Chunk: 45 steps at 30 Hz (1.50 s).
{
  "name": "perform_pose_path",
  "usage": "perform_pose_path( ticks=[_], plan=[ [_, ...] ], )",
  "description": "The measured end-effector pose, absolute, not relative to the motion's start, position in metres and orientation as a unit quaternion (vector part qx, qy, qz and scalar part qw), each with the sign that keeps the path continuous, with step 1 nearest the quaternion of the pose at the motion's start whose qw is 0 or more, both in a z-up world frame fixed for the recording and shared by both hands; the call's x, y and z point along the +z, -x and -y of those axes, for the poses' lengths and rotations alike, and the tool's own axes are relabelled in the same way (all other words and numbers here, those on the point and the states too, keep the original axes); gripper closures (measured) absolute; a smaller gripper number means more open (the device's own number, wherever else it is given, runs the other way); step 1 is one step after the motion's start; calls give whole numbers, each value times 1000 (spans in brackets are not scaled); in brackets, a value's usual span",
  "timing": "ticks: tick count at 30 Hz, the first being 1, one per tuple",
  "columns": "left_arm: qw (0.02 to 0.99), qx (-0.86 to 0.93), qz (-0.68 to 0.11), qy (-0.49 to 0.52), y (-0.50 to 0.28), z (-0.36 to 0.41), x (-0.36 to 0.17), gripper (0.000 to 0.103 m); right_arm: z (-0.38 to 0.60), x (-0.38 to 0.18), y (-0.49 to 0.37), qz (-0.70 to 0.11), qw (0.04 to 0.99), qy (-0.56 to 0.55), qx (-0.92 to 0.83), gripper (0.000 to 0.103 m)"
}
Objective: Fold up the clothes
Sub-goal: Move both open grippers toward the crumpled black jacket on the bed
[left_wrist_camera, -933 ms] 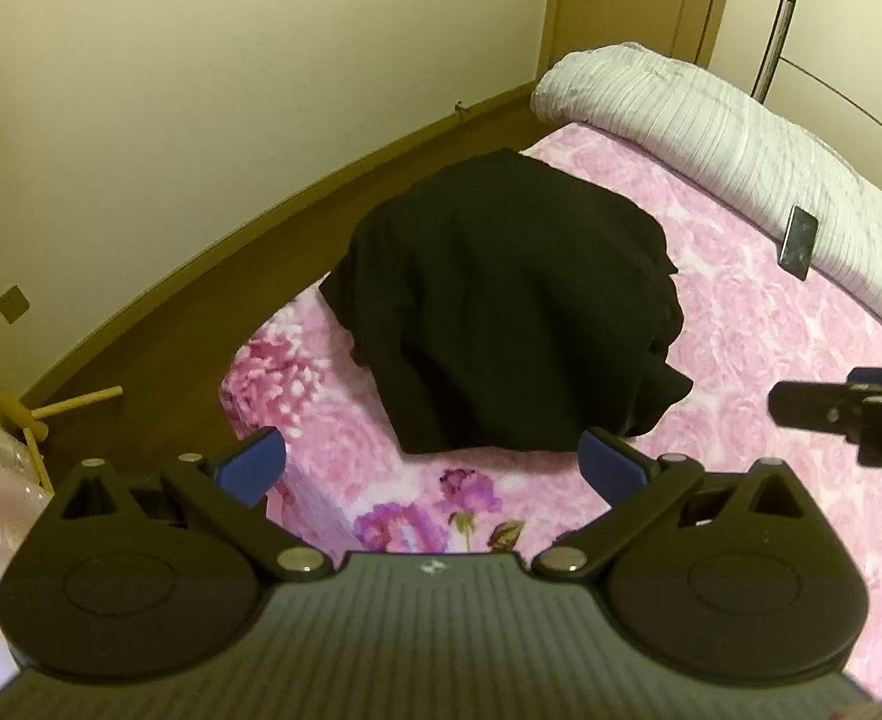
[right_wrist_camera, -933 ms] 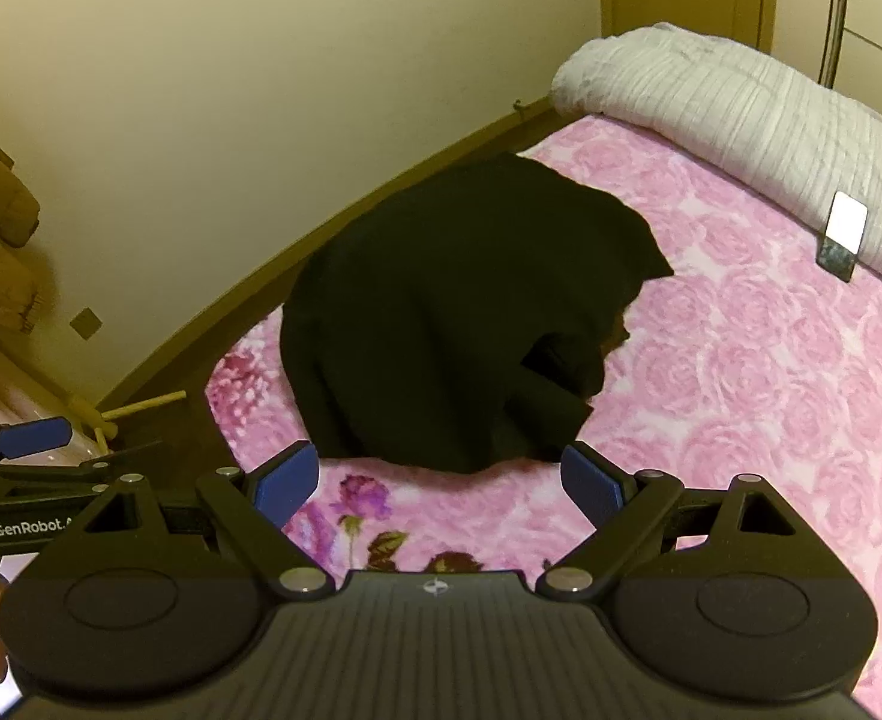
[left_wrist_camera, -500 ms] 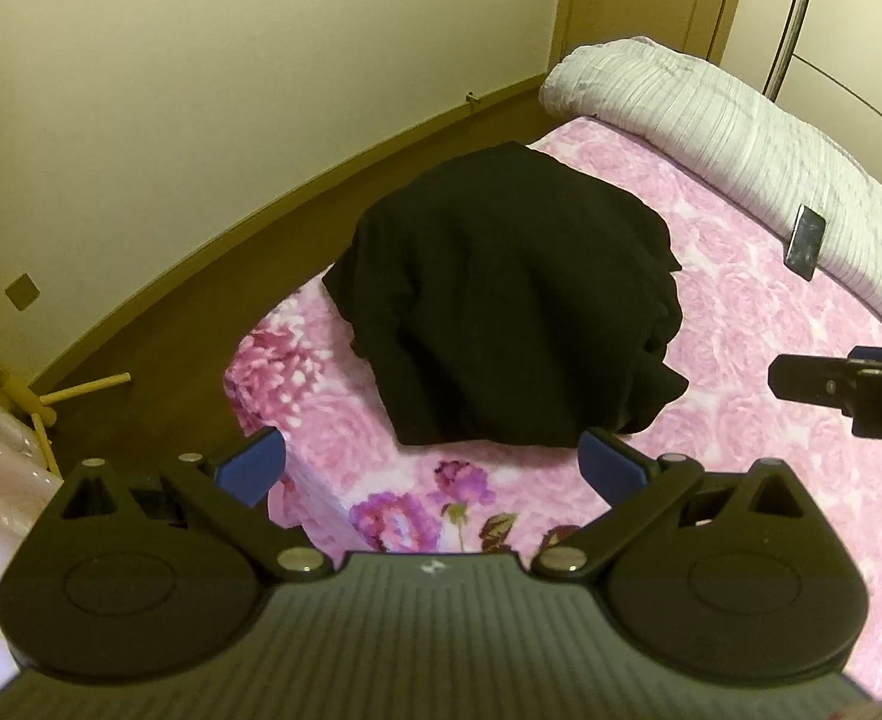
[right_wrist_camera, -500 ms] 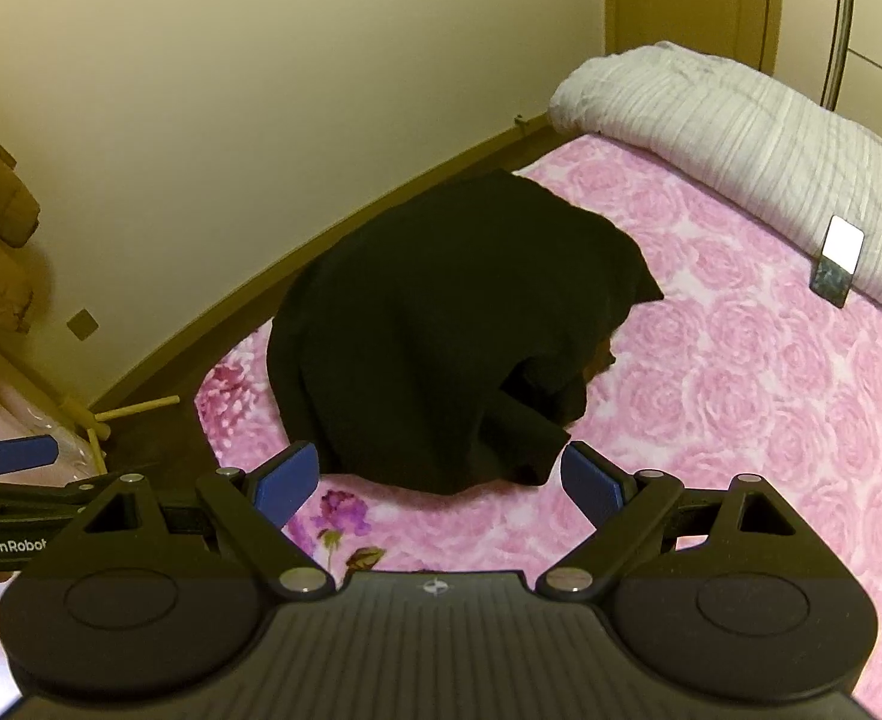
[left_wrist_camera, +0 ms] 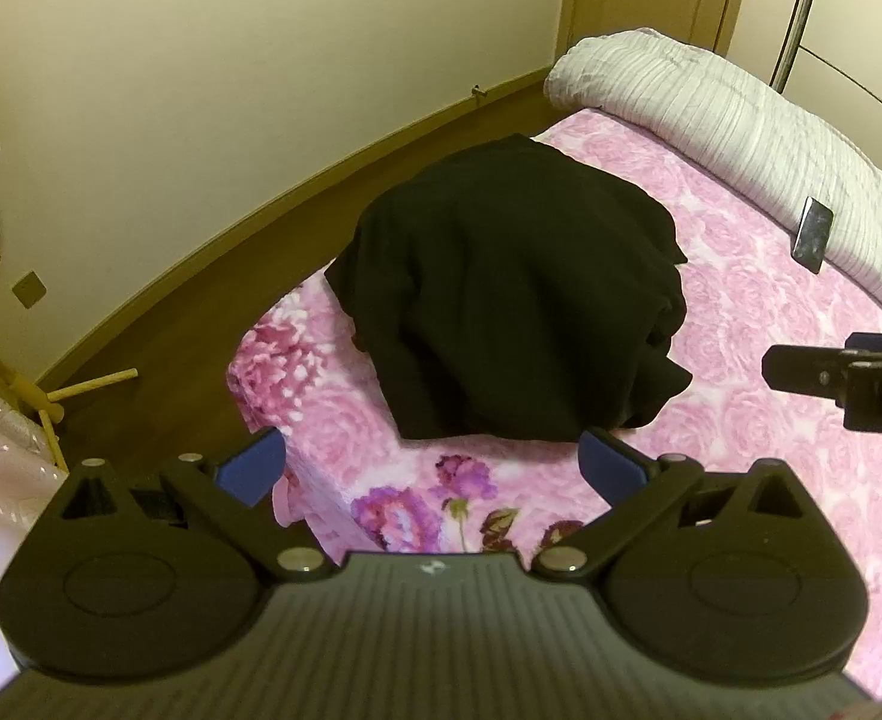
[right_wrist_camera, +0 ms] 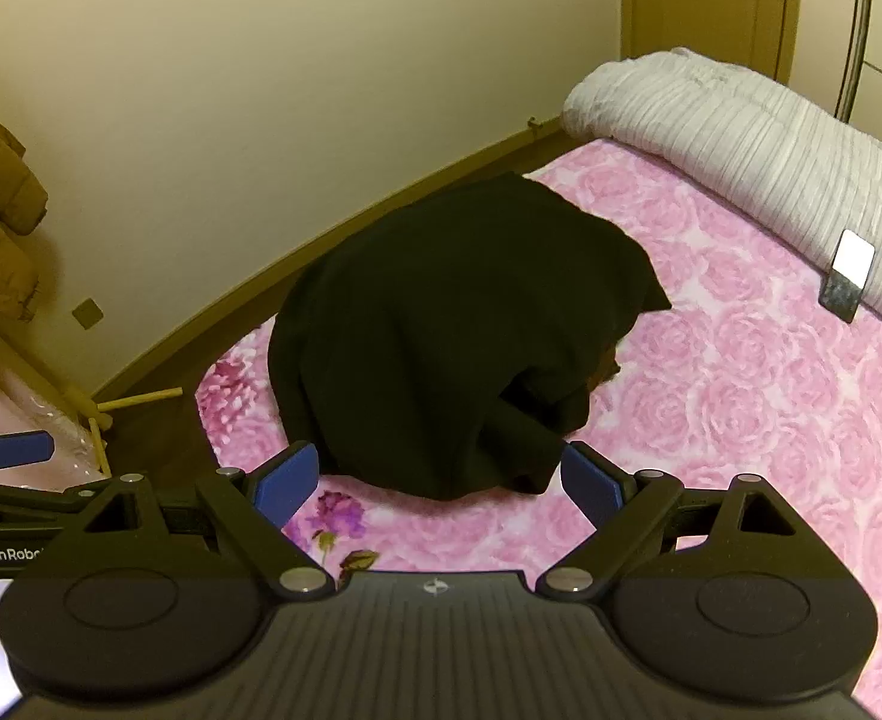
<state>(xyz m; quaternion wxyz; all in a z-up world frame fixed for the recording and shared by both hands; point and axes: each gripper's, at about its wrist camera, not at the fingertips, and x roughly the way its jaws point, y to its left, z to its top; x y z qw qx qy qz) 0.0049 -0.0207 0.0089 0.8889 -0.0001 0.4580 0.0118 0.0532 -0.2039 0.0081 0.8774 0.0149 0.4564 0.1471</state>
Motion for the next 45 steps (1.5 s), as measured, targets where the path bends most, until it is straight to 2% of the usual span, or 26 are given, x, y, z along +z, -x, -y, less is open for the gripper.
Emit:
perform_pose_path(
  ticks=[27, 37, 45],
  plan=[
    [882, 37, -469, -5, -12, 31, 0, 0, 219, -5, -70, -466, 869, 3, 163, 13],
    [879, 40, -472, -51, -24, 3, -34, 0, 227, -50, -91, -461, 858, 82, 211, 13],
    [864, -39, -493, -93, -95, -7, -101, 0, 204, -91, -140, -481, 837, 115, 235, 13]
  ],
)
